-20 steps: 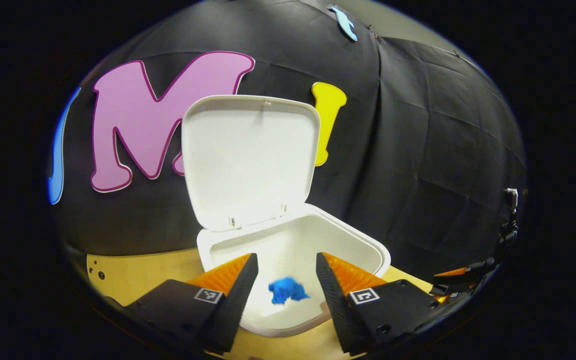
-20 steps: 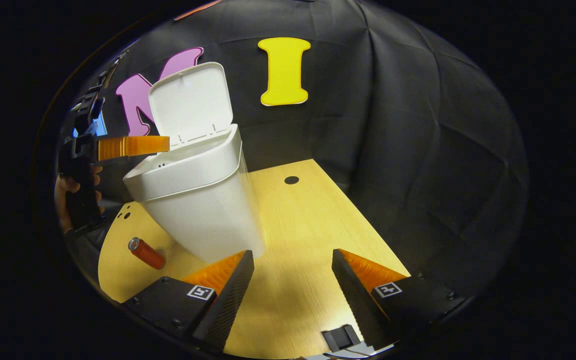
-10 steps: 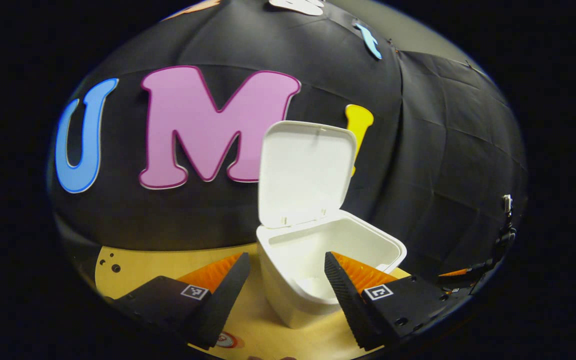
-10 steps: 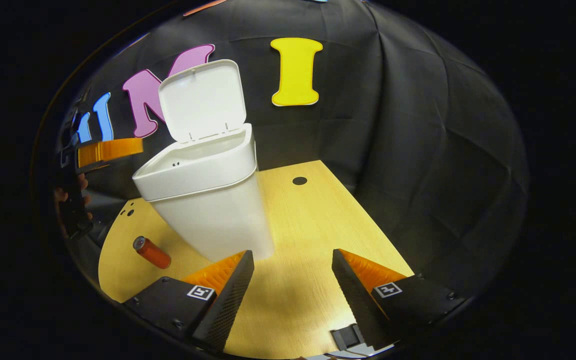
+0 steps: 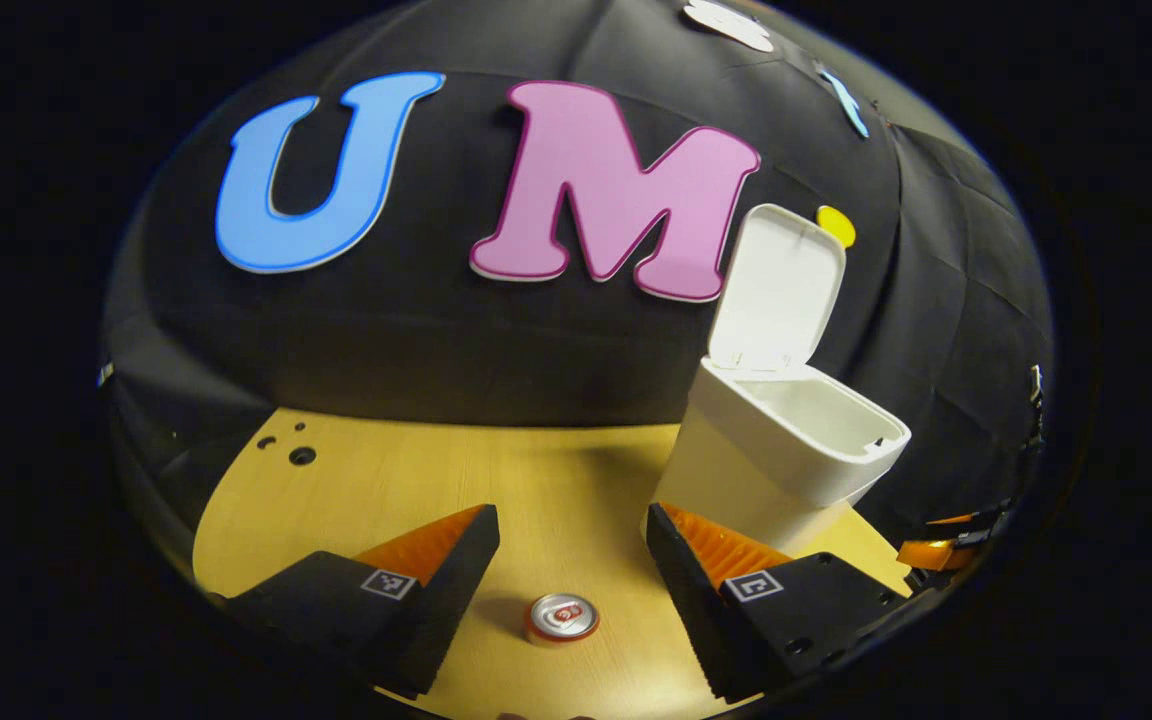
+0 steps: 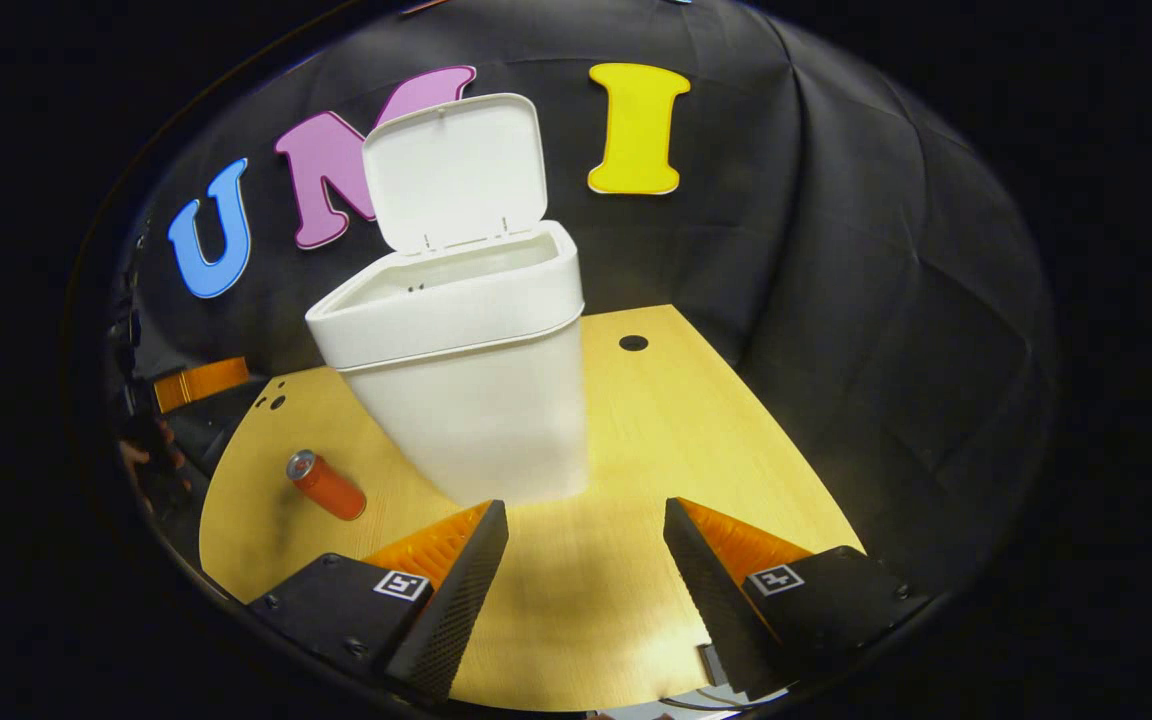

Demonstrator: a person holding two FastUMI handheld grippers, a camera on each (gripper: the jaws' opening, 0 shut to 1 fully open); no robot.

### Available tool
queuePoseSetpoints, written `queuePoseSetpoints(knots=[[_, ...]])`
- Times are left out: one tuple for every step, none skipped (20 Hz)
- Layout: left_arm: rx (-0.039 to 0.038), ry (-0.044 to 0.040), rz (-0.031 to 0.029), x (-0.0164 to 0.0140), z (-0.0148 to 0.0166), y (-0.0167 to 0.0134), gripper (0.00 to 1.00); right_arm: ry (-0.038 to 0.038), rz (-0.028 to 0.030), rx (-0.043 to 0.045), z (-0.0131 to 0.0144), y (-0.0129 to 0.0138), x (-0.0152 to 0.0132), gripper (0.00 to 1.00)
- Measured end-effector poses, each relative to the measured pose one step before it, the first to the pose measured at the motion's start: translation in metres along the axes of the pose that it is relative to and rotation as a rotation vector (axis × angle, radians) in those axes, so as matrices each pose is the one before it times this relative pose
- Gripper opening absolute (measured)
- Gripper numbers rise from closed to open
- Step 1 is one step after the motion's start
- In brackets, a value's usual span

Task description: Press the lid of the desktop garbage bin to open it, pick up the crumpled paper on the desktop and throw it into the bin, then pick up the pop can on the desktop and drop it into the bin, and finally close the garbage bin lid.

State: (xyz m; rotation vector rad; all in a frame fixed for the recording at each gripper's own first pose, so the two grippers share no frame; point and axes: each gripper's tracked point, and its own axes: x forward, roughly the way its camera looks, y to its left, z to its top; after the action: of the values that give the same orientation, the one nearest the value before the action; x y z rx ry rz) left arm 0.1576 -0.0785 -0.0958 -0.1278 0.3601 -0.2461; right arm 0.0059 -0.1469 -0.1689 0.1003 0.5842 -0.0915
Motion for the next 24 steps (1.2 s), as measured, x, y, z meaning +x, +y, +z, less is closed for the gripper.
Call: queuePoseSetpoints(knots=[[-0.01601, 0.01443, 0.0053, -0.00112, -0.01174, 0.00605, 0.96, 0.01076, 0.00807, -0.00626, -0.00345, 0.00562, 0.00108, 0.99], [-0.00828, 0.00989, 0.00314, -0.00123, -0.01057, 0.0052, 0.96, 0.00995, 0.0081, -0.00845, -0.00279, 0.00525, 0.00119, 0.99], [-0.00283, 0.01262, 0.0019, 0.00003, -0.01165, 0.00459, 0.96, 0.009, 0.00734, -0.01112, -0.00266, 0.00469, 0.00173, 0.99], [0.00168, 0.01078, -0.00481, 0.00061, -0.011, 0.00113, 0.96, 0.00863, 0.00764, -0.01188, -0.00217, 0.00461, 0.00115, 0.99], [0.00387, 0.00661, -0.00854, 0.00026, -0.01141, -0.00092, 0.96, 0.00661, 0.00877, -0.0108, -0.00193, 0.00591, 0.00177, 0.99], [0.00703, 0.00706, -0.01014, 0.00068, -0.00996, -0.00144, 0.96, 0.00842, 0.01011, -0.00834, -0.00211, 0.00529, 0.00202, 0.99], [0.00849, 0.00571, -0.01012, 0.00141, -0.00988, -0.00152, 0.96, 0.01109, 0.00849, -0.00863, -0.00255, 0.00543, 0.00189, 0.99], [0.00981, 0.00515, -0.00768, 0.0024, -0.00915, -0.00252, 0.96, 0.01169, 0.00814, -0.00819, -0.00185, 0.00487, 0.00132, 0.99], [0.00877, 0.00485, -0.00537, 0.00208, -0.01175, -0.00421, 0.96, 0.00747, 0.00901, -0.00761, -0.00054, 0.00558, 0.00288, 0.99], [0.00727, 0.00743, -0.0062, 0.0023, -0.00898, -0.0017, 0.96, 0.00404, 0.00761, -0.00665, -0.00001, 0.00461, 0.00101, 1.0], [0.01079, 0.01079, -0.00268, 0.00489, -0.0095, -0.00073, 0.96, 0.00428, 0.00628, -0.00812, -0.0006, 0.00349, 0.0006, 0.99], [0.01758, 0.00768, 0.00161, 0.00504, -0.00795, 0.00066, 0.96, 0.00614, 0.00489, -0.01016, -0.00122, 0.00379, 0.00018, 0.99], [0.01696, 0.00312, 0.00584, 0.0053, -0.00825, 0.0025, 0.96, 0.00669, 0.00471, -0.01176, -0.00135, 0.00355, 0.00202, 0.99], [0.00864, 0.01198, 0.0075, 0.00386, -0.0069, 0.00184, 0.96, 0.00623, 0.00533, -0.01233, -0.00128, 0.00309, 0.00052, 0.99], [0.00017, 0.01045, 0.00516, 0.00282, -0.0062, 0.00154, 0.96, 0.00368, 0.00483, -0.01383, -0.00132, 0.00326, -0.00056, 0.99], [-0.01246, 0.00028, 0.00296, 0.00021, -0.00209, 0.00123, 0.96, -0.00039, 0.00475, -0.01602, -0.00067, 0.00343, -0.00051, 0.99], [-0.0226, -0.00444, -0.00271, -0.00235, -0.00327, 0.00105, 0.96, -0.00698, 0.00918, -0.01871, 0.00122, 0.00401, -0.00014, 0.99], [-0.02284, -0.0119, -0.00109, -0.00526, 0.00013, 0.00135, 0.96, -0.01381, 0.02138, -0.02211, 0.00259, 0.00976, 0.00042, 0.99], [-0.01593, -0.01058, 0.00224, -0.00792, -0.00125, 0.00325, 0.96, -0.01787, 0.02574, -0.02797, 0.00122, 0.01407, 0.0017, 0.99], [-0.00601, -0.00277, 0.00818, -0.00896, -0.00271, 0.00549, 0.92, -0.01419, 0.02742, -0.03436, 0.00197, 0.01389, 0.00126, 0.99], [0.00303, 0.00447, 0.02145, -0.00928, -0.00437, 0.00979, 0.96, -0.01349, 0.03145, -0.03628, 0.00154, 0.01642, 0.00212, 0.99], [0.00417, 0.002, 0.02127, -0.00957, -0.00333, 0.00937, 0.96, -0.01051, 0.03402, -0.03356, 0.00146, 0.01646, 0.00581, 0.99], [0.00151, -0.00025, 0.01845, -0.01139, -0.00424, 0.01002, 0.96, -0.00324, 0.03251, -0.02571, 0.00064, 0.01739, 0.00791, 0.99], [-0.00106, 0.00254, 0.01928, -0.01028, -0.00345, 0.01043, 0.96, -0.00111, 0.03237, -0.01981, 0.00076, 0.01531, 0.00939, 0.99]])
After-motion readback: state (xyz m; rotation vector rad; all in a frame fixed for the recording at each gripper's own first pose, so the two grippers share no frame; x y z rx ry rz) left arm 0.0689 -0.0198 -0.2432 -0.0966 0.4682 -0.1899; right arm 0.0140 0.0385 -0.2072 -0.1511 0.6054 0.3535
